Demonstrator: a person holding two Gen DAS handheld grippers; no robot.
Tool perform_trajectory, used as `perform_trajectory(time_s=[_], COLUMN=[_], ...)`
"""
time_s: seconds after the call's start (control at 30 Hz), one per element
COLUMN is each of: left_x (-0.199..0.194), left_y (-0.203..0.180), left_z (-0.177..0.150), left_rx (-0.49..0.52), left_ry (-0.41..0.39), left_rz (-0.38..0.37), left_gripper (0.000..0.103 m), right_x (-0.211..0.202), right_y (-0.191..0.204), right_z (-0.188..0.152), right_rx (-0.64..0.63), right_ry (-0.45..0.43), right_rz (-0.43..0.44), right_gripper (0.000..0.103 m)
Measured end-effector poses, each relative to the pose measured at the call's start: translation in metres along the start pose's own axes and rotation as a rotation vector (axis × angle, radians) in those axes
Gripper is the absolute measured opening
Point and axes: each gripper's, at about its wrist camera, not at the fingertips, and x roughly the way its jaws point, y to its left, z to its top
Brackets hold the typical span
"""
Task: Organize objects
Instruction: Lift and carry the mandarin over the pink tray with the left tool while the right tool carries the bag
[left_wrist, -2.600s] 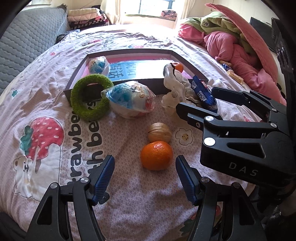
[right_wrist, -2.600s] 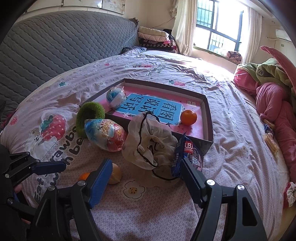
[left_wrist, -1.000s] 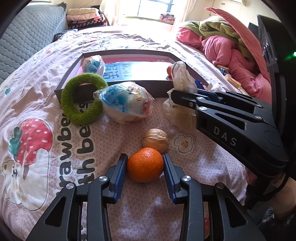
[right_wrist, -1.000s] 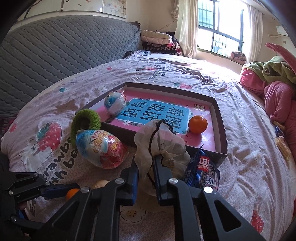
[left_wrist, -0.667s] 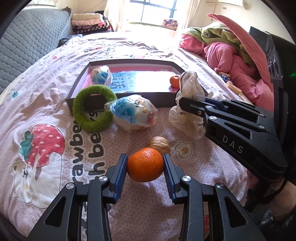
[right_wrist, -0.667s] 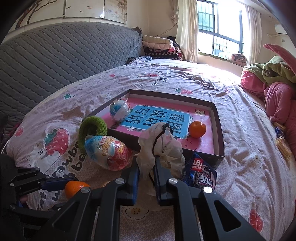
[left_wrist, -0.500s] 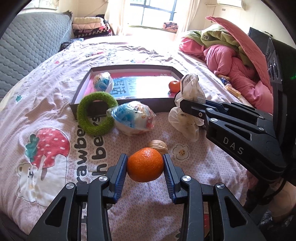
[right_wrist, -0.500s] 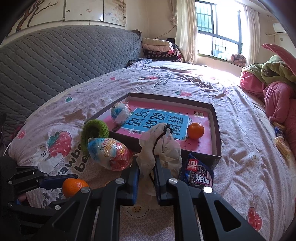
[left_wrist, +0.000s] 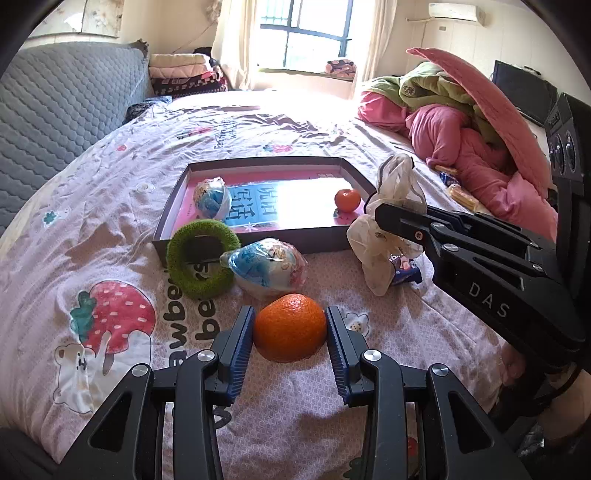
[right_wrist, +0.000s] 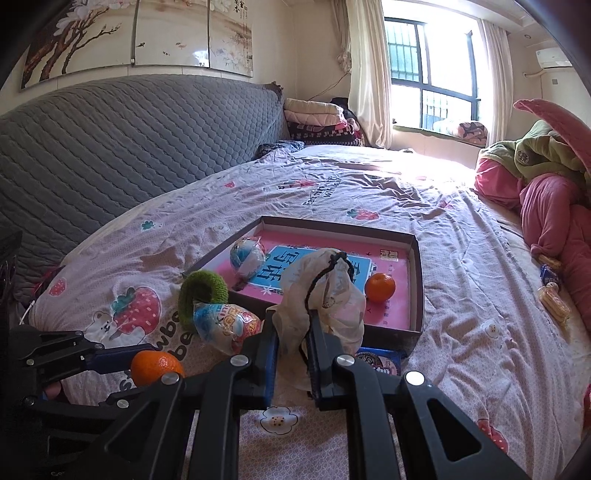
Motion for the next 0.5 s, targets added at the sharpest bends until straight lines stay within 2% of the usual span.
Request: perform_trajectory(time_s=[0.5], left_x=[0.003], left_y=[0.011], left_z=[0.029], left_rx=[-0.008], left_ry=[-0.063], left_rz=[0.021], left_gripper=[0.039], right_x=[-0.003], right_y=[0.0], right_z=[0.006], right_rx=[-0.004], right_ry=[-0.021], right_rz=[0.003], right_gripper=[0.015])
